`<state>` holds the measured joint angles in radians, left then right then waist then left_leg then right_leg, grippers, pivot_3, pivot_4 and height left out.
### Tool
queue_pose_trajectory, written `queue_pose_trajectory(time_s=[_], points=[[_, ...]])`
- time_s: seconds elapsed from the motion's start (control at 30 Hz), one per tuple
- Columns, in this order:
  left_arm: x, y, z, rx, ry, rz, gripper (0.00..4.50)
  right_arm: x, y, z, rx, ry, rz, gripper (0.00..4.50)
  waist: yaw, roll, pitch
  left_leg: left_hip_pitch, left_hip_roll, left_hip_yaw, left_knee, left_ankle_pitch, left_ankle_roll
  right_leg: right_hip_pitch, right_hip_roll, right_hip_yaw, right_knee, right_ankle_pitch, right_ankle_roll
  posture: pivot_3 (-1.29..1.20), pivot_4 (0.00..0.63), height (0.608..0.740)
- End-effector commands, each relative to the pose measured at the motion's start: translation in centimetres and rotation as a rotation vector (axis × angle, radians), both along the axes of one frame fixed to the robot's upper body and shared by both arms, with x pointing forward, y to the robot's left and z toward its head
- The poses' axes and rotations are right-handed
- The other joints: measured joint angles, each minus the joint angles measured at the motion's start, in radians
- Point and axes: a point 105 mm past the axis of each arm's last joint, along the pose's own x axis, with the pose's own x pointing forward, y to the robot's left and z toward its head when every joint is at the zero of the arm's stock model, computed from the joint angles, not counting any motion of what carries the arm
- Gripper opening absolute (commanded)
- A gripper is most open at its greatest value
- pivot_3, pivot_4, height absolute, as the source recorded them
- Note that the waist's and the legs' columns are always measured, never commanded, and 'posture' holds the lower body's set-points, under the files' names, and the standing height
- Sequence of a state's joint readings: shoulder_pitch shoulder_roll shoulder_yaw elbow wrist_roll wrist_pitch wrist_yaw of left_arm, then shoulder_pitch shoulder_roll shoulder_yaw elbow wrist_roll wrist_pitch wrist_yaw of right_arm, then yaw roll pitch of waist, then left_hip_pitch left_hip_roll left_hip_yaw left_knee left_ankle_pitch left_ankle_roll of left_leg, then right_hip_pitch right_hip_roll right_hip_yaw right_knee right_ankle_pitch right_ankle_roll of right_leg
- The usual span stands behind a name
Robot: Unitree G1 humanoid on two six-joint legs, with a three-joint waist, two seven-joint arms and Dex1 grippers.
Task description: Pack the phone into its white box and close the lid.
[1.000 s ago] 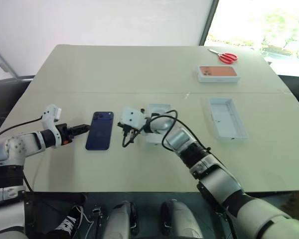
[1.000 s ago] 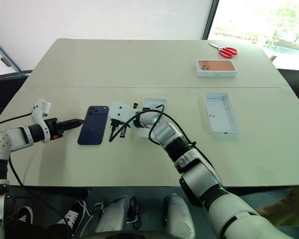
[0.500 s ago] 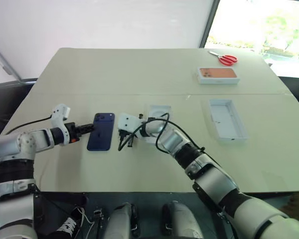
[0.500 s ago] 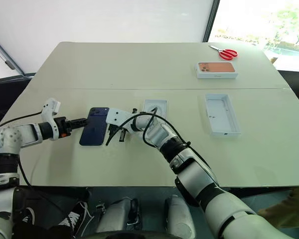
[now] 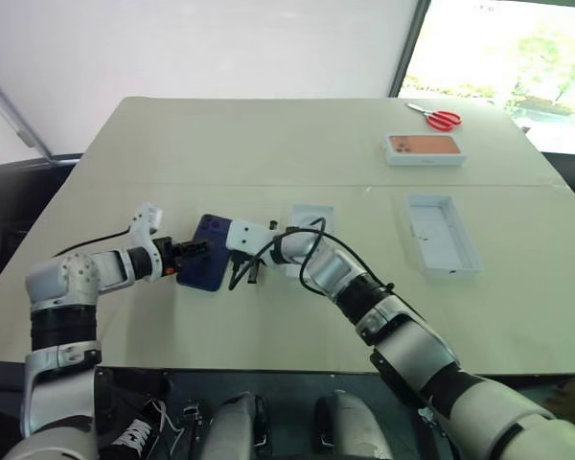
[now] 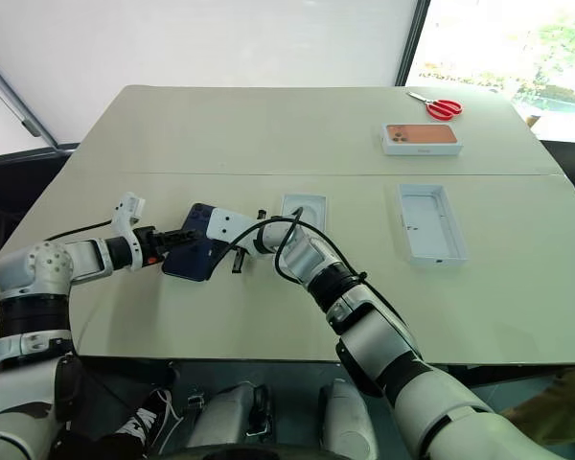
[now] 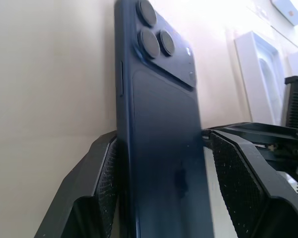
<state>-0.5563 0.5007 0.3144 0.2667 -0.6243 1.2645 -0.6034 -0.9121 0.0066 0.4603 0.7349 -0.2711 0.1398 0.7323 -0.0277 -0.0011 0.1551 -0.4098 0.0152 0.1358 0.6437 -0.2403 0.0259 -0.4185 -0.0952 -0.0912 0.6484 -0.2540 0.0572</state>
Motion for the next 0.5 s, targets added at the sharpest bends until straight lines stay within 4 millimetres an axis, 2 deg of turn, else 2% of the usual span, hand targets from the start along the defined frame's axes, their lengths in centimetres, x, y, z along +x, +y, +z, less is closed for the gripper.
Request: queue_pose_trajectory(time_s=[0.03, 0.23, 0.37, 0.47, 0.5], points=[[-2.0, -2.7, -3.5, -0.047, 0.17, -0.087, 2.9, -0.1, 0.5, 0.2, 0.001, -0.014, 0.013, 0.11, 0.002, 0.0, 0.0, 0.0, 0.0, 0.0, 0.0, 0.0, 0.0, 0.0, 0.0, 0.0, 0.0, 0.0, 0.0, 0.0, 0.15, 0.74], [-1.5, -0.4, -3.3, -0.058, 0.16, 0.001, 2.9, -0.1, 0.1, -0.1, -0.007, -0.019, 0.01, 0.11, 0.002, 0.0, 0.0, 0.0, 0.0, 0.0, 0.0, 0.0, 0.0, 0.0, 0.0, 0.0, 0.0, 0.0, 0.0, 0.0, 0.15, 0.74], [-1.5, 0.3, -3.0, -0.095, 0.153, 0.024, 2.9, -0.1, 0.1, -0.1, -0.007, -0.021, 0.01, 0.11, 0.0, 0.0, 0.0, 0.0, 0.0, 0.0, -0.001, 0.0, 0.0, -0.001, 0.0, 0.0, -0.001, 0.0, 0.0, 0.0, 0.15, 0.74], [-1.4, 0.8, -2.9, -0.1, 0.152, 0.048, 2.1, -0.1, 0.1, -0.1, -0.008, -0.023, 0.012, 0.0, -0.008, 0.0, 0.0, 0.0, 0.0, 0.0, -0.001, 0.0, 0.0, -0.001, 0.0, 0.0, -0.001, 0.0, 0.0, 0.0, 0.15, 0.74], [-1.4, 0.8, -2.9, -0.102, 0.153, 0.05, 1.49, -0.1, 0.1, -0.1, -0.01, -0.025, 0.014, 0.0, -0.01, 0.0, 0.0, 0.0, 0.0, 0.0, -0.002, 0.0, 0.0, -0.001, 0.0, 0.0, -0.001, 0.0, 0.0, 0.0, 0.15, 0.74]])
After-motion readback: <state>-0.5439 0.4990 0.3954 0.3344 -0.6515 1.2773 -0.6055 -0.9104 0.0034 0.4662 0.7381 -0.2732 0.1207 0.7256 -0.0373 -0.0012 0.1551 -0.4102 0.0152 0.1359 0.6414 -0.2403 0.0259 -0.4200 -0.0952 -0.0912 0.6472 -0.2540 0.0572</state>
